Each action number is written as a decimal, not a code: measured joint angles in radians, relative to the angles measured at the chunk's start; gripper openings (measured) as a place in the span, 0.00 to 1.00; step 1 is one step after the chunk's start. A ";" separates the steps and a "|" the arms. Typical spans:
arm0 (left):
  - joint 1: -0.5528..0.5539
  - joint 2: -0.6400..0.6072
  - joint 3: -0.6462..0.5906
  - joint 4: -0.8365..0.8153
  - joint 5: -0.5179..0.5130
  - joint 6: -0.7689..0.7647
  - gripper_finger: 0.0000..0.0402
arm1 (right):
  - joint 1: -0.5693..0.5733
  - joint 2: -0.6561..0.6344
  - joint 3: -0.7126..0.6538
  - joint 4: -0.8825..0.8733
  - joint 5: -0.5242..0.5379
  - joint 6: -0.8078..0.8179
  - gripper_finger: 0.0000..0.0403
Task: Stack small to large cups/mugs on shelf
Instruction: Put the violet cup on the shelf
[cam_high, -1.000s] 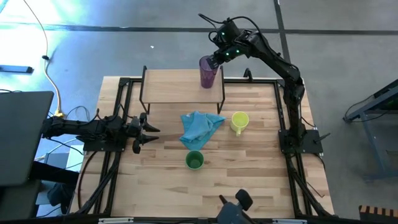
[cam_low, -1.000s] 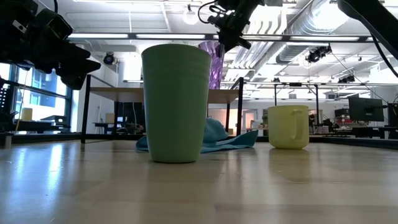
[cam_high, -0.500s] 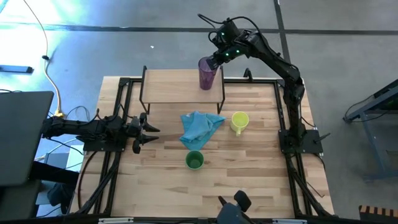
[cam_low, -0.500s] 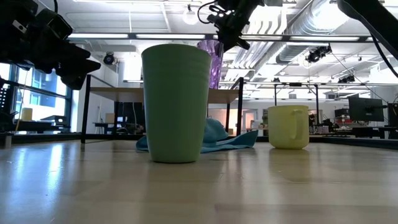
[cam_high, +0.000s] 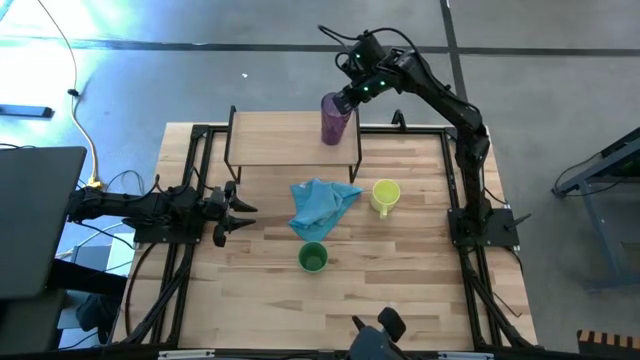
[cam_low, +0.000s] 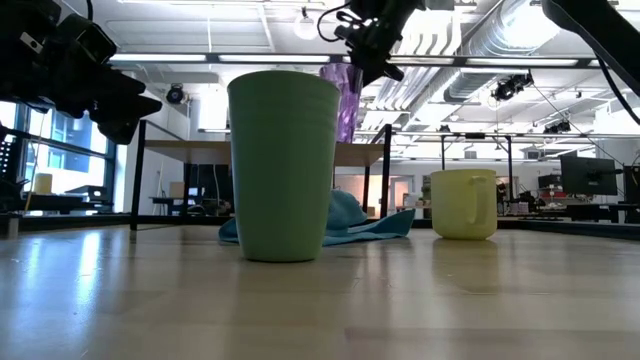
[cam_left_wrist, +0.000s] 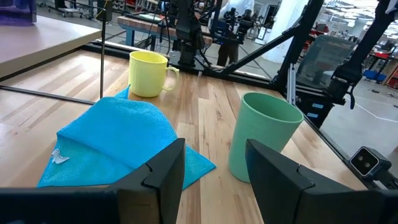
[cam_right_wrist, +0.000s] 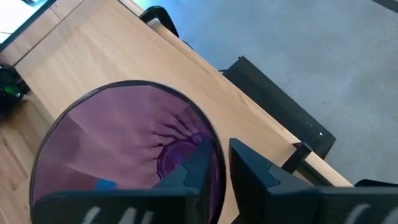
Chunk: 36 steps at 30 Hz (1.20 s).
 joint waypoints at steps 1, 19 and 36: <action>0.000 0.000 0.000 0.000 0.000 0.000 0.39 | 0.000 0.000 0.000 -0.001 0.000 0.000 0.14; 0.000 0.000 0.000 0.000 0.000 0.000 0.39 | 0.004 0.000 0.000 0.001 -0.002 -0.002 0.16; 0.000 0.000 0.000 0.000 0.000 0.000 0.39 | 0.020 -0.001 0.000 0.024 -0.008 -0.020 0.34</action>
